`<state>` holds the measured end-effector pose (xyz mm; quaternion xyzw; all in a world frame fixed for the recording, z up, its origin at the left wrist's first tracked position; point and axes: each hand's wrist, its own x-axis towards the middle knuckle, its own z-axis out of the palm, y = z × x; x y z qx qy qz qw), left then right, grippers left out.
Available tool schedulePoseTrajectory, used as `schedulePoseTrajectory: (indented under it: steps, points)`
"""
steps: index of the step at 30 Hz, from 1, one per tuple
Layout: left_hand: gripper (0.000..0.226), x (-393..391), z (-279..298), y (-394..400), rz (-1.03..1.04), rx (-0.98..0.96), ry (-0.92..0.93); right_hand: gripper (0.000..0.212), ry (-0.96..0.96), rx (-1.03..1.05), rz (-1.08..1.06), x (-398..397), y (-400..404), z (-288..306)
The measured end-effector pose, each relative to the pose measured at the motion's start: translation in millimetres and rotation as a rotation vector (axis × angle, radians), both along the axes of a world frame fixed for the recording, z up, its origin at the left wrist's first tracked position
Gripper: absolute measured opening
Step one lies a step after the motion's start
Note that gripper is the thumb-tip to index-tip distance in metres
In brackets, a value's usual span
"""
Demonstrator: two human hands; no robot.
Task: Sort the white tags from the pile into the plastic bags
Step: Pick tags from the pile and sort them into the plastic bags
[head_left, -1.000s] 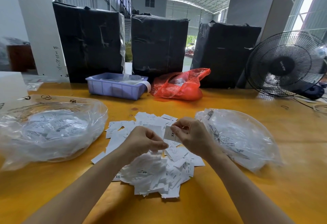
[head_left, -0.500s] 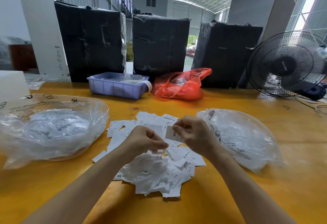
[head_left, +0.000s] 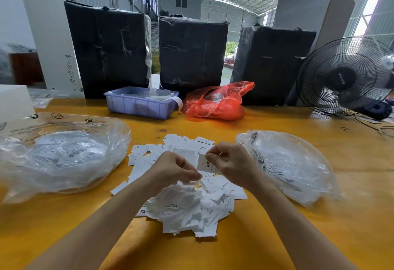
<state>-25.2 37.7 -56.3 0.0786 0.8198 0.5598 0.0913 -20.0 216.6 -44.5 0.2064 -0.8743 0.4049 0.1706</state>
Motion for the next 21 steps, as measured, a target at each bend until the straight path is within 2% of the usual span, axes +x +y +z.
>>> schedulePoseTrajectory:
  steps: [7,13,17,21]
  points:
    - [0.012,2.0,0.6,2.2,-0.011,-0.009,-0.008,0.013,-0.186,-0.130,0.038,-1.3,2.3,-2.8]
    - [0.013,2.1,2.7,3.1,-0.044,-0.008,-0.013,0.002,-0.301,-0.123,0.165,3.0,1.9,-1.3]
    - [0.012,3.6,3.2,2.9,-0.044,0.079,-0.059,0.009,-0.276,-0.245,0.137,2.8,2.5,-0.2]
    - [0.036,6.6,6.4,5.4,-0.065,0.212,-0.106,0.012,-0.201,-0.334,0.084,2.0,3.7,-0.1]
